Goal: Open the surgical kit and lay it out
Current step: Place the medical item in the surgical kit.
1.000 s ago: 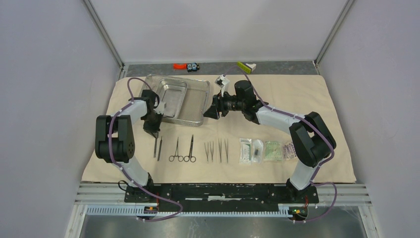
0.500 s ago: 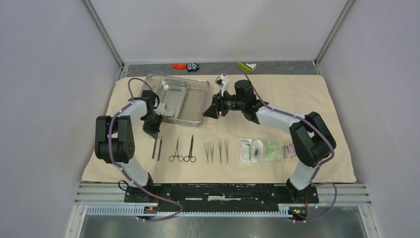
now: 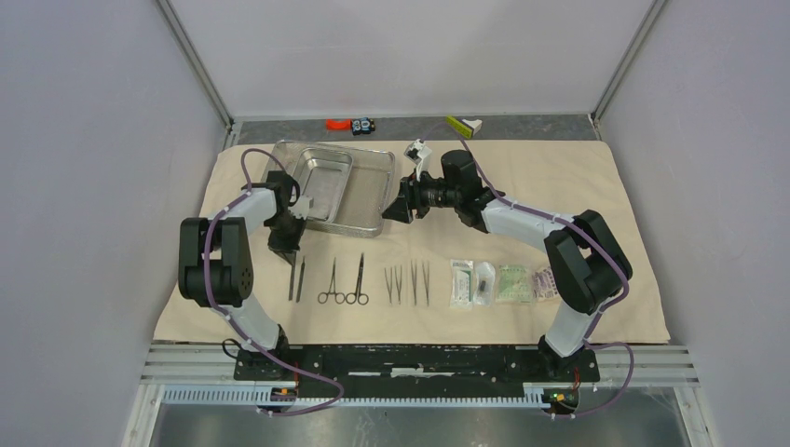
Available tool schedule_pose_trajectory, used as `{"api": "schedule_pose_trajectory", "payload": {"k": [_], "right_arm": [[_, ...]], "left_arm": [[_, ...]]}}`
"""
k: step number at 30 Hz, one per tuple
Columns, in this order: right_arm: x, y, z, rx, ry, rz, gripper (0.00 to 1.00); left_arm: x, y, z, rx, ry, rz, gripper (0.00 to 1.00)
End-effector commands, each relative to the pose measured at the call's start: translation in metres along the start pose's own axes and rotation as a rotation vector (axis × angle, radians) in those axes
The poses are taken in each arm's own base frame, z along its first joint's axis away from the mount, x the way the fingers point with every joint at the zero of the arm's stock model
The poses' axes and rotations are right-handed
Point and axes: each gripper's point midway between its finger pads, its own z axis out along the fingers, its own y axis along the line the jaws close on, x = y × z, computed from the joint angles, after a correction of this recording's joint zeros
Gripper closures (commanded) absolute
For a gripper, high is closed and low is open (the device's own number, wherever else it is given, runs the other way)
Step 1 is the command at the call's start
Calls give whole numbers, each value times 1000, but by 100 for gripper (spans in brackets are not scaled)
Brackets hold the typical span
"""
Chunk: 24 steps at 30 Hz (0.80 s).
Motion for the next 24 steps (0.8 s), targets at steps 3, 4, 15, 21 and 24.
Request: {"api": "schedule_pose_trajectory", "payload": {"k": [3,4,15,21,24], "right_arm": [[-26,5,-1,-12,-54,-56,39],[-26,5,-1,-11,-54,-55,39],[-32,4,-5,10,-55,-105,39],[-48,-3,-21,77,-65,-200,38],[-58,-12,-33,124,-77,-242,37]], "left_arm": [[-5,3,-9,-9,-42,31,88],[-5,3,-9,-8,-46,30,87],[-29,8,-38,-42,-177,45,74],[-48,3,-72,-41,-356,56,59],[-67,2,-90,-43,-485,67,48]]}}
